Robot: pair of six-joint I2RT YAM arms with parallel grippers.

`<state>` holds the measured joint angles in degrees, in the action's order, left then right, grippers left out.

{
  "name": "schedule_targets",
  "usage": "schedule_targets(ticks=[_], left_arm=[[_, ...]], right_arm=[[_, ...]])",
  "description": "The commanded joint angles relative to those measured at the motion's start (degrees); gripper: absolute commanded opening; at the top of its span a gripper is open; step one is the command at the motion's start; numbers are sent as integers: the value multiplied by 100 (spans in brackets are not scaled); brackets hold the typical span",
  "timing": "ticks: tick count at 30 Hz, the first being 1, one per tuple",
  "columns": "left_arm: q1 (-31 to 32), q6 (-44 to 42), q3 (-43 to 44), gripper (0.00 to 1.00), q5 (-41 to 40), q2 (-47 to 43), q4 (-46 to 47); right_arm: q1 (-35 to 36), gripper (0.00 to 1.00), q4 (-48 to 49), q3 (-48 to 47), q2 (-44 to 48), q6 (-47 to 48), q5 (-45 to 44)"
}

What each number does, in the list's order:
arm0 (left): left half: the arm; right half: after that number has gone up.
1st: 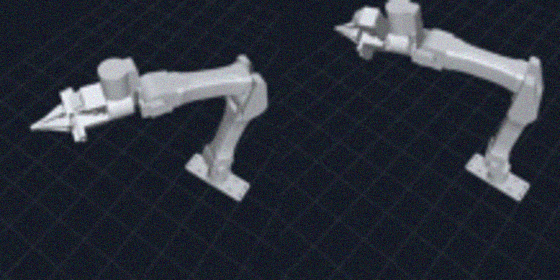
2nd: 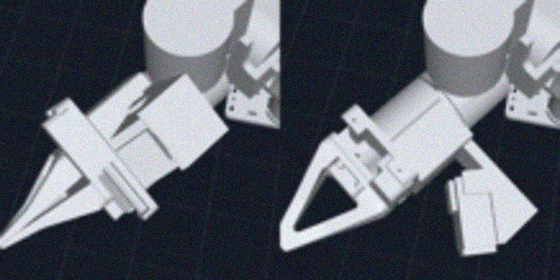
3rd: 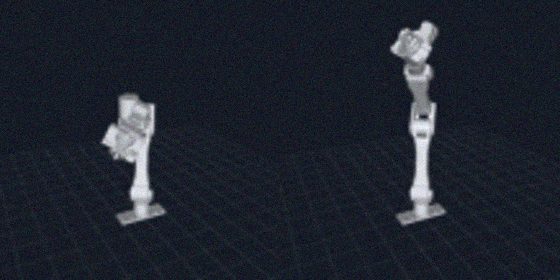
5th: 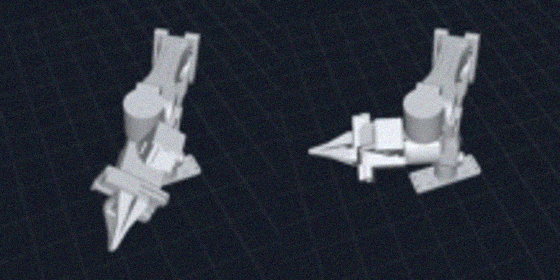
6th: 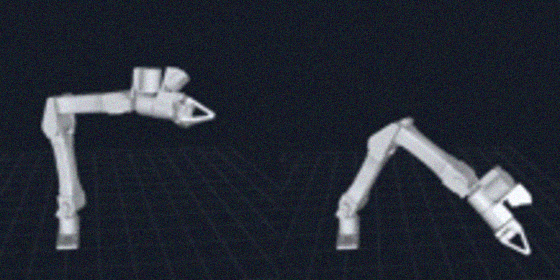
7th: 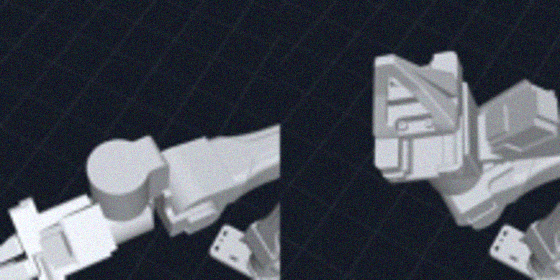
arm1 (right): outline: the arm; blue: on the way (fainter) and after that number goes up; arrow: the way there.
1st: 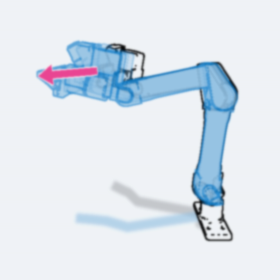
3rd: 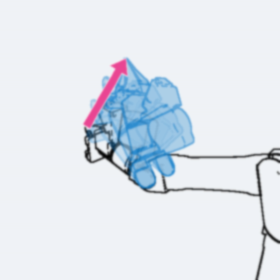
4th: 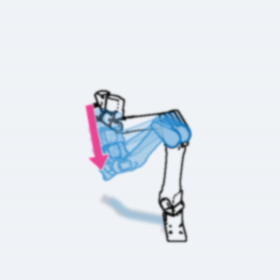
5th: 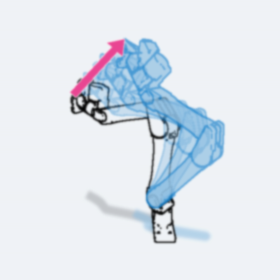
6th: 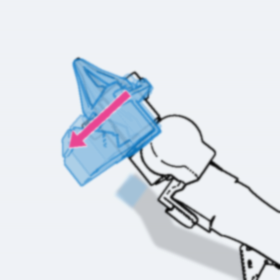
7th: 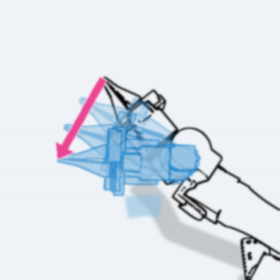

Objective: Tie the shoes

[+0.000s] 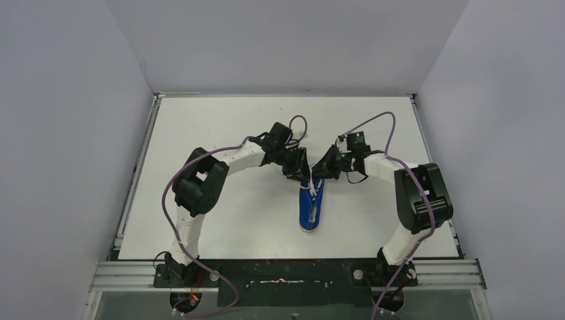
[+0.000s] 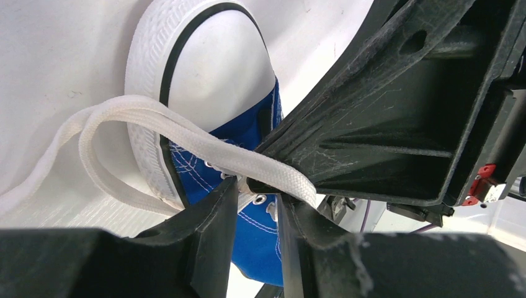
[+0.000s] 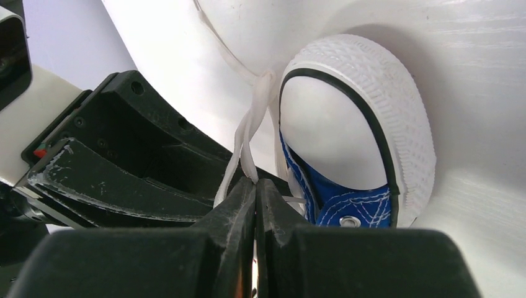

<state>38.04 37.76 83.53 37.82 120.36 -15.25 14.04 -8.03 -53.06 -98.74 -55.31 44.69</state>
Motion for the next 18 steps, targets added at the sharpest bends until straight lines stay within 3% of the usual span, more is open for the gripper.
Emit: schedule_targets(ticks=[1, 4, 7, 12, 18], left_arm=[[-42, -169, 383, 27, -107, -162, 153], [-55, -261, 441, 20, -134, -154, 46], [-68, -353, 436, 2, -222, -238, -111], [-178, -821, 366, 0, -161, -577, -1039], [-477, -994, -24, 0, 660, -1069, -1464]], right_arm=[[166, 0, 260, 85, 350, -98, 206], [185, 0, 237, 136, 392, -81, 216], [178, 0, 116, 98, 411, 34, 217], [120, 1, -915, -392, 442, 950, 31], [18, 34, -2789, -1387, 380, 2774, -487]])
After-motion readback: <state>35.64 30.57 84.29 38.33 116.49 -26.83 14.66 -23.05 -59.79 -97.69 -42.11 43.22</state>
